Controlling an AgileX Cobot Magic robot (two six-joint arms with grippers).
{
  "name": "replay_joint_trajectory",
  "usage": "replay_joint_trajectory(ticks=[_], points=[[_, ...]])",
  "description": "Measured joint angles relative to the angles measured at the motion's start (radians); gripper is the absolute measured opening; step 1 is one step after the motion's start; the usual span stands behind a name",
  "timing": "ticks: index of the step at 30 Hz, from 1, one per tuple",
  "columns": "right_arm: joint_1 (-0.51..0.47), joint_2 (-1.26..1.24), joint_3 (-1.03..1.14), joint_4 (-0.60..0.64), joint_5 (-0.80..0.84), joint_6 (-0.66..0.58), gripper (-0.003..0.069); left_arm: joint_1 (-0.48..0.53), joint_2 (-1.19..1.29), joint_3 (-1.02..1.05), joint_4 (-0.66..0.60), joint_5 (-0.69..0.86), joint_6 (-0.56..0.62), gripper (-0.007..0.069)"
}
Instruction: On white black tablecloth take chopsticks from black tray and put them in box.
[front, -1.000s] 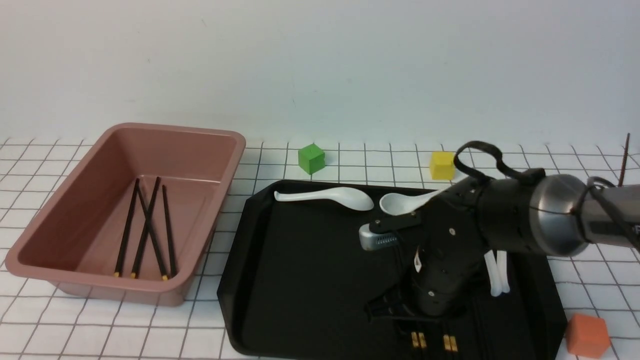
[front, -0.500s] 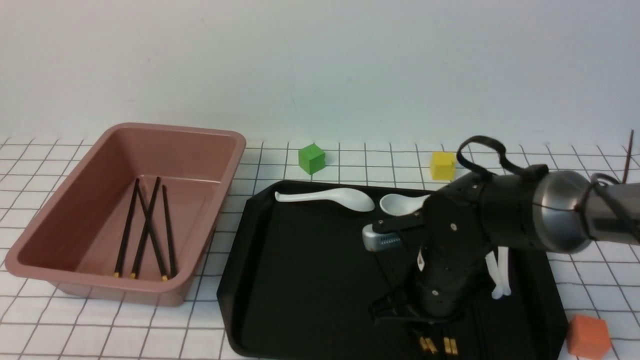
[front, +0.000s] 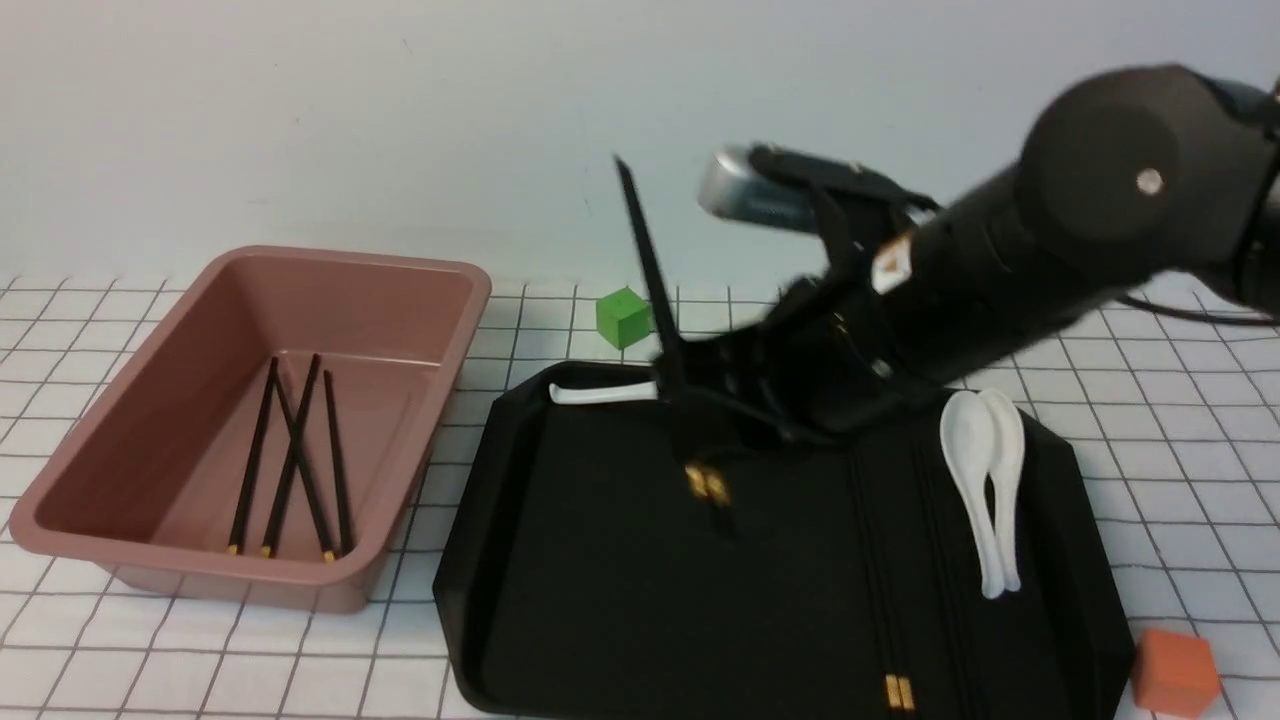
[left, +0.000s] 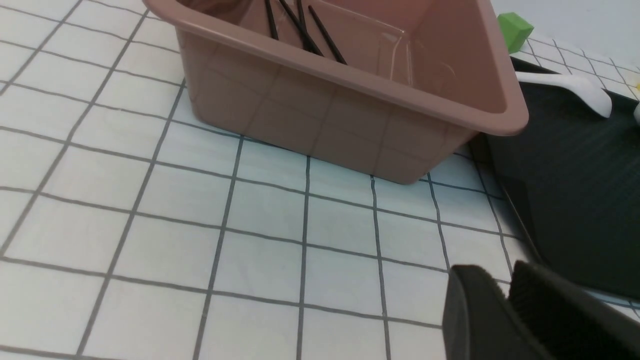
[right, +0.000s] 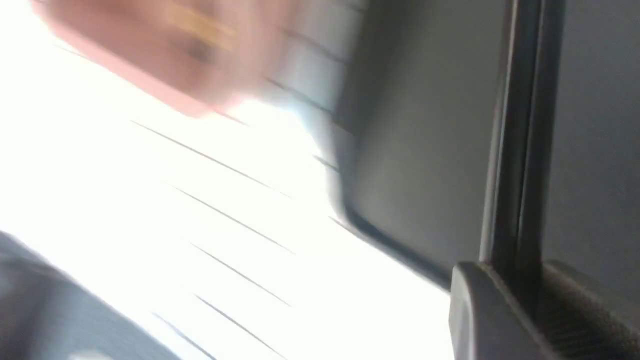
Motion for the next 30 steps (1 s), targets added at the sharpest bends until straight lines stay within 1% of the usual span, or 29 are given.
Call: replay_joint_trajectory(ticks=[2, 3, 5, 7, 9, 11, 14, 18, 23, 26, 30], points=[[0.03, 0.083, -0.099, 0.068, -0.08, -0.074, 0.0142, 0.0, 0.0, 0.0, 0.0, 0.0, 0.0, 0.0125], [0.03, 0.083, -0.099, 0.068, -0.08, -0.074, 0.0142, 0.0, 0.0, 0.0, 0.0, 0.0, 0.0, 0.0125], [0.062, 0.22, -0.236, 0.143, -0.135, -0.145, 0.0142, 0.0, 0.0, 0.0, 0.0, 0.0, 0.0, 0.0124], [0.08, 0.34, -0.328, 0.174, -0.15, -0.179, 0.0142, 0.0, 0.0, 0.0, 0.0, 0.0, 0.0, 0.0127], [0.09, 0.4, -0.392, 0.185, -0.153, -0.194, 0.0142, 0.0, 0.0, 0.0, 0.0, 0.0, 0.0, 0.0129], [0.111, 0.561, -0.534, 0.194, -0.159, -0.221, 0.0142, 0.0, 0.0, 0.0, 0.0, 0.0, 0.0, 0.0132], [0.121, 0.675, -0.658, 0.198, -0.16, -0.24, 0.0145, 0.0, 0.0, 0.0, 0.0, 0.0, 0.0, 0.0134], [0.123, 0.799, -0.802, 0.197, -0.147, -0.251, 0.0174, 0.0, 0.0, 0.0, 0.0, 0.0, 0.0, 0.0134], [0.12, 0.813, -0.832, 0.136, -0.073, -0.255, 0.0218, 0.0, 0.0, 0.0, 0.0, 0.0, 0.0, 0.0143], [0.118, 0.776, -0.834, 0.076, -0.007, -0.255, 0.0224, 0.0, 0.0, 0.0, 0.0, 0.0, 0.0, 0.0146], [0.106, 0.657, -0.834, 0.02, 0.115, -0.255, 0.0225, 0.0, 0.0, 0.0, 0.0, 0.0, 0.0, 0.0148]])
